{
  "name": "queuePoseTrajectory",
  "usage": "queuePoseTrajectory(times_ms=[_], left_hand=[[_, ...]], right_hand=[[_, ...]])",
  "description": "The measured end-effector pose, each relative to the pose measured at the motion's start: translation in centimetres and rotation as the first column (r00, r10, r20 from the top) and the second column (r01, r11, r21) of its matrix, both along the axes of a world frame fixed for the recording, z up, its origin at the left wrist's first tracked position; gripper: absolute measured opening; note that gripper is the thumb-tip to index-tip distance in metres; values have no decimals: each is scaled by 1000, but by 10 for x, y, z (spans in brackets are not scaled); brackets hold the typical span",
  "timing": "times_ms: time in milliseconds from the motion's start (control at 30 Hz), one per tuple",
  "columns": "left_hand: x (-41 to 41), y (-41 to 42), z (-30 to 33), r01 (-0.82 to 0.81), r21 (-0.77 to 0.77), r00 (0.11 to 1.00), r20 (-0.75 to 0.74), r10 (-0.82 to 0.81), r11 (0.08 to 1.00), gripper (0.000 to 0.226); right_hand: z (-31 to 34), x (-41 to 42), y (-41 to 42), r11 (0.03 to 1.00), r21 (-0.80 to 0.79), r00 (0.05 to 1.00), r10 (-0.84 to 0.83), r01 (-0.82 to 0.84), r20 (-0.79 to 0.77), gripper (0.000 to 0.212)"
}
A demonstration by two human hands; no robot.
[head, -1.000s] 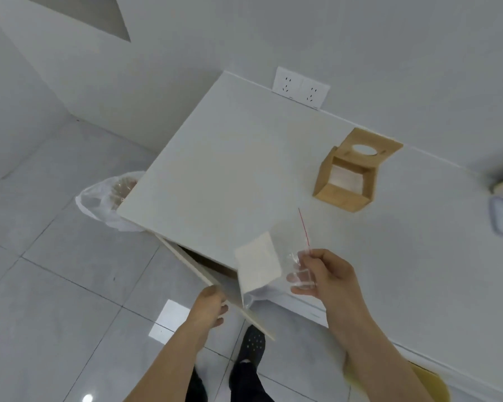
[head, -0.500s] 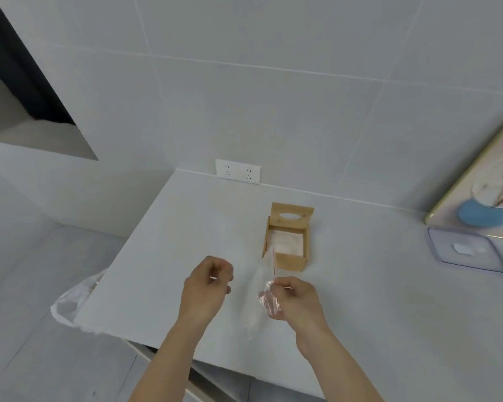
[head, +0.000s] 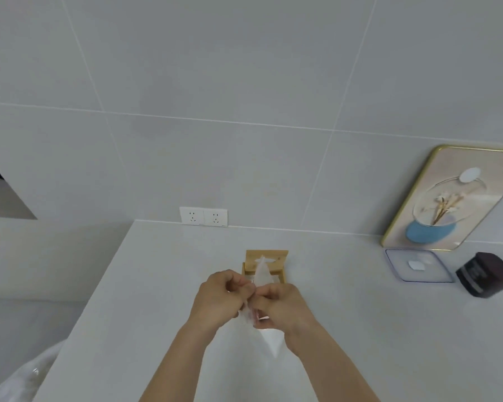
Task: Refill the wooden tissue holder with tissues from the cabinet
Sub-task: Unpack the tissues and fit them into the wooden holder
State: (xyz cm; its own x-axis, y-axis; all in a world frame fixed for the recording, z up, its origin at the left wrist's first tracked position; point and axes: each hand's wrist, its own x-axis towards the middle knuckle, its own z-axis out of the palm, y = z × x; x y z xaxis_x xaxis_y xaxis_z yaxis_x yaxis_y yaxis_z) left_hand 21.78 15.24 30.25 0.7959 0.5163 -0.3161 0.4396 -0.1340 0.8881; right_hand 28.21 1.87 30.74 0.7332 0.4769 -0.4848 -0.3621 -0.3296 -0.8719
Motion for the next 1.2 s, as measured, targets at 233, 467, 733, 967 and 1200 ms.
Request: queuePoseTrajectory(times_ms=[233, 467, 733, 967, 1200], left_hand=[[14, 40, 14, 98, 1, 994, 38, -98, 995, 11], [15, 63, 2, 134, -101, 991, 42, -131, 986, 16], [13, 76, -3, 60, -148, 998, 24, -57, 987, 16], [22, 69, 9, 34, -154, 999, 46, -27, 987, 9], [30, 56, 22, 45, -157, 996, 84, -32, 987, 10]], right_hand=[[18, 8, 32, 1000, -19, 1000, 0, 0, 15, 8], [16, -3, 52, 993, -8, 993, -115, 115, -28, 14], [13, -4, 70, 992, -5, 991, -126, 126, 44, 12], [15, 2, 70, 990, -105, 969, -67, 95, 238, 14], [25, 27, 52, 999, -48, 991, -15, 22, 135, 15]])
